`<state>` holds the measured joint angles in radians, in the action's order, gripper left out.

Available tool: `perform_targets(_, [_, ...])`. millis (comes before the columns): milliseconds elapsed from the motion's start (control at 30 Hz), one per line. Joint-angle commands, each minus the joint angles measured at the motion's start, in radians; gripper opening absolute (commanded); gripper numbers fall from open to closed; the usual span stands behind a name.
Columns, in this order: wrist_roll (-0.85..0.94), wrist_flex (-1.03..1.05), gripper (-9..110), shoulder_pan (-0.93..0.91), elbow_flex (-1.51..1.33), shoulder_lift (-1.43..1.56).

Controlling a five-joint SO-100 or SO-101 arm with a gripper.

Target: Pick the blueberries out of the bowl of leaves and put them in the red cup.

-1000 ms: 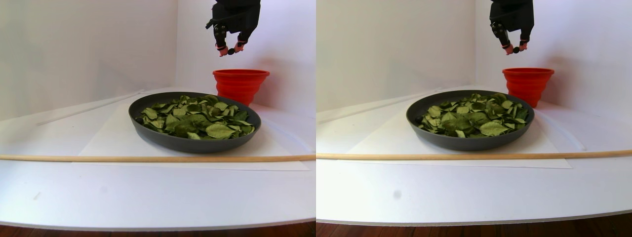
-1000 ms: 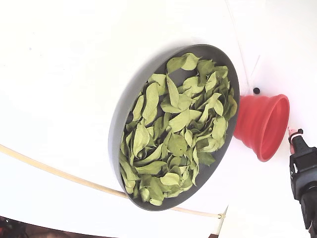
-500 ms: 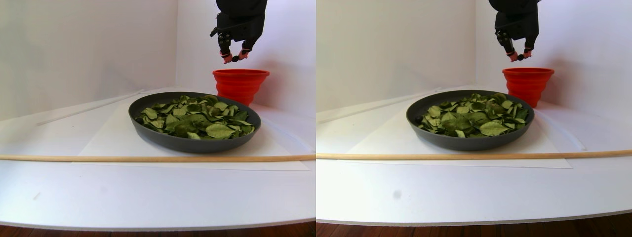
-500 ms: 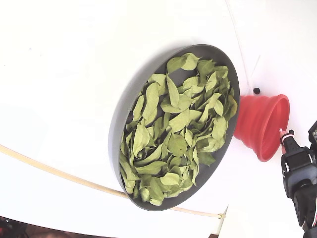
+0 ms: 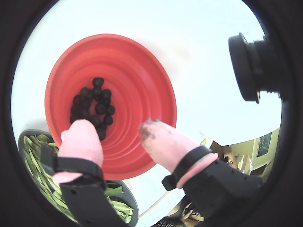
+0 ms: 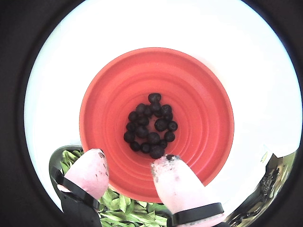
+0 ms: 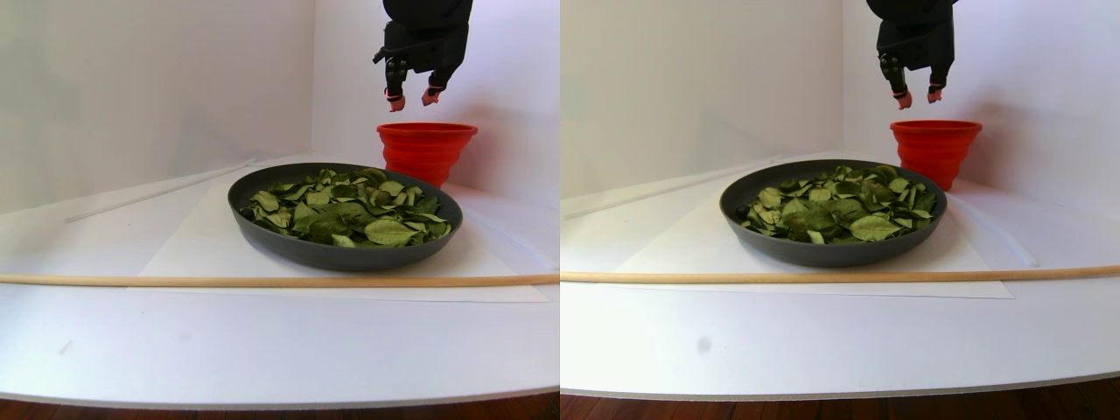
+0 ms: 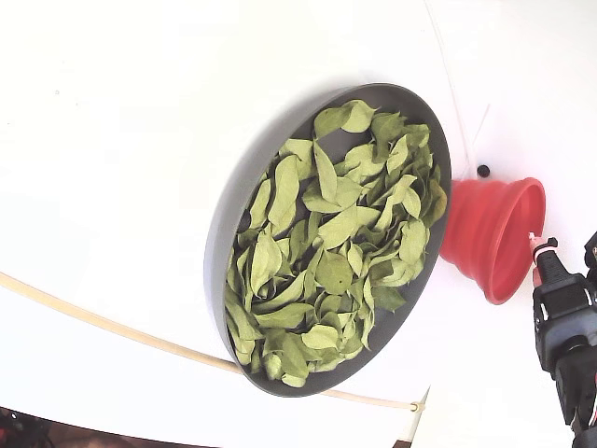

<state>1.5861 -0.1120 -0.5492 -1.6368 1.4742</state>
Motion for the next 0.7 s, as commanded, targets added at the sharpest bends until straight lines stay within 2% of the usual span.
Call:
perform_targets(0, [-0.017,0.005,17,-0.026,0.034,0.117])
perform_targets(667, [-0.051,0.086,17,0.029,-0.035,0.230])
